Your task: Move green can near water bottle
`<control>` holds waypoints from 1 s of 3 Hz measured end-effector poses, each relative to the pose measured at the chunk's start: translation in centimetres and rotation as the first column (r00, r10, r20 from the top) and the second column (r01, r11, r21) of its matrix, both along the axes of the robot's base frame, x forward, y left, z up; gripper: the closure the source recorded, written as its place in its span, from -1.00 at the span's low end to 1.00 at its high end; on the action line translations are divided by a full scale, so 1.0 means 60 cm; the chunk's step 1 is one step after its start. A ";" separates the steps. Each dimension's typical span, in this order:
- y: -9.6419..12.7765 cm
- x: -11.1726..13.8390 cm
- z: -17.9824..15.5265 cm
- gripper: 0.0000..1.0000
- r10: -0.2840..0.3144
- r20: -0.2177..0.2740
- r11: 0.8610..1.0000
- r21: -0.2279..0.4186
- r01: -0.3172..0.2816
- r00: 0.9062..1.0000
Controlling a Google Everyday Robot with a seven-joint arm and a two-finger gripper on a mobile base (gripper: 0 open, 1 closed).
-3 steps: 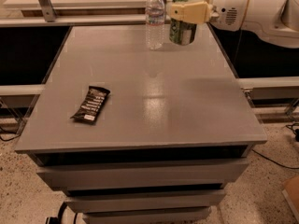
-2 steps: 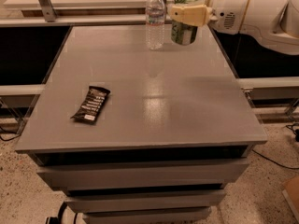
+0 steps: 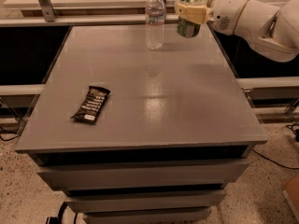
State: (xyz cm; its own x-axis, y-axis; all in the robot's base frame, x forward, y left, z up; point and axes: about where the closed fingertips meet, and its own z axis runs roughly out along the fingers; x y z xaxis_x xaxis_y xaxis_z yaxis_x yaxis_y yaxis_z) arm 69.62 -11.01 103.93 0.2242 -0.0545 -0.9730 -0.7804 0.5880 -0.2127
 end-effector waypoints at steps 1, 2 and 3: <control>-0.029 0.046 -0.016 1.00 -0.048 0.010 0.999 -0.011 0.048 0.999; -0.043 0.082 -0.039 1.00 -0.063 -0.007 0.997 -0.033 0.063 0.998; -0.040 0.108 -0.075 1.00 -0.055 -0.037 0.998 -0.044 0.053 0.998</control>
Offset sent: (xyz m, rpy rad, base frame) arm 0.0759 -0.0441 -0.0422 -0.0643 0.0362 -0.0898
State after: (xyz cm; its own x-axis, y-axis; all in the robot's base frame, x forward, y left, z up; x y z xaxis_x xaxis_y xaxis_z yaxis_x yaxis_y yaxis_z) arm 76.11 -13.43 99.43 0.1823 -0.1073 -0.9774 -0.7558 0.6205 -0.2091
